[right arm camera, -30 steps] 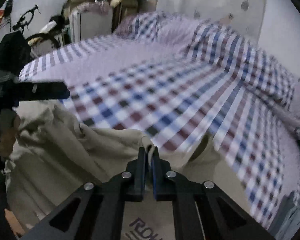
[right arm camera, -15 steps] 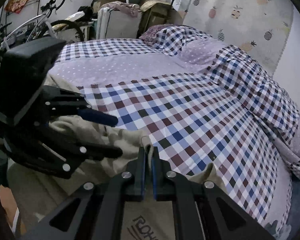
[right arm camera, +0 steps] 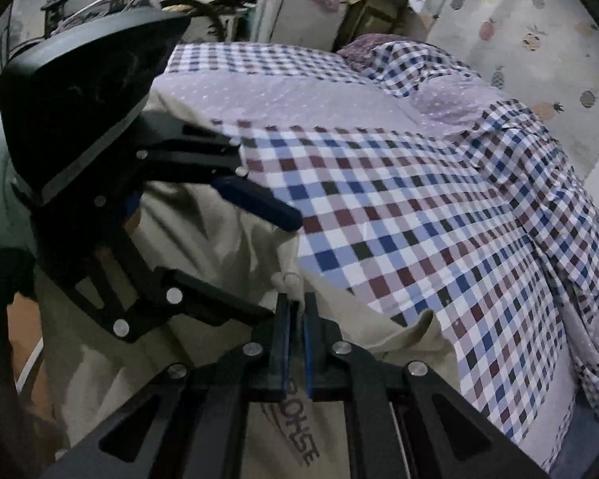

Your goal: Fold clothes

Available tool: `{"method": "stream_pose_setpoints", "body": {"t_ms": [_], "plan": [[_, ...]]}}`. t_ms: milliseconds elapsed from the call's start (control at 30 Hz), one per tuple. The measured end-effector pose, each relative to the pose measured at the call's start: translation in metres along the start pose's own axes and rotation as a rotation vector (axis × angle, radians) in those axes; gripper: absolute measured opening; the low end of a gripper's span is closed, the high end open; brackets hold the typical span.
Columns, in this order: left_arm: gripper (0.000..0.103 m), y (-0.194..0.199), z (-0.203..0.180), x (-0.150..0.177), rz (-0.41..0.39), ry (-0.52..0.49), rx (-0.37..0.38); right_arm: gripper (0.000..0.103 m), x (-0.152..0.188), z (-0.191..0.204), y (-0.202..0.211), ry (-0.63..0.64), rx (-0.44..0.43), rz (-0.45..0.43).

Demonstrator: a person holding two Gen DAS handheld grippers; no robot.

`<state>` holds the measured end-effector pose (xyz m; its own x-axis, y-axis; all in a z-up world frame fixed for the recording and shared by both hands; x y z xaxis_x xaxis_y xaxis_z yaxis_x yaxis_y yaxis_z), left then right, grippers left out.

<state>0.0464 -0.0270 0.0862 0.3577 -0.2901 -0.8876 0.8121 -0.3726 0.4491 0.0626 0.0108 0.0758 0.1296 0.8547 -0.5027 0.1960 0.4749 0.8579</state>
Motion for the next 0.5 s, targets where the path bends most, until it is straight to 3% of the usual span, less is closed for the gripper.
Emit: {"method": "stream_pose_setpoints", "body": {"t_ms": [133,300,367,400,500], "plan": [[0.049,-0.001,-0.008,0.002,-0.001,-0.05,0.006,0.004,0.009,0.002,0.0,0.04,-0.011,0.036],[0.028,-0.009,-0.019,0.009,0.036,-0.098,0.004,0.004,0.014,0.006,0.003,0.074,-0.008,0.058],[0.025,-0.009,-0.021,0.011,0.043,-0.112,0.01,0.004,0.017,0.01,0.002,0.092,-0.004,0.072],[0.018,-0.009,-0.022,0.012,0.043,-0.116,0.009,0.004,0.019,0.012,0.002,0.102,0.0,0.077],[0.006,-0.011,-0.019,0.011,0.05,-0.119,-0.042,0.004,0.023,0.012,0.003,0.097,0.013,0.07]]}}
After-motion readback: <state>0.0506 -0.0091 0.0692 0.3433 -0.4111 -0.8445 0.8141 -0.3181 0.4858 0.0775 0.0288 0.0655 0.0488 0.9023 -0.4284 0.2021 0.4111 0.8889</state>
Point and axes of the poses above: each gripper's, at about its wrist camera, not at the fingertips, and y roughly against the way its jaws point, z to its left, x to its underside, the point moved 3 cm from there along -y, roughly the way its jaws point, and after that the axes turned 10 degrees about -x, right-handed, at the moved point
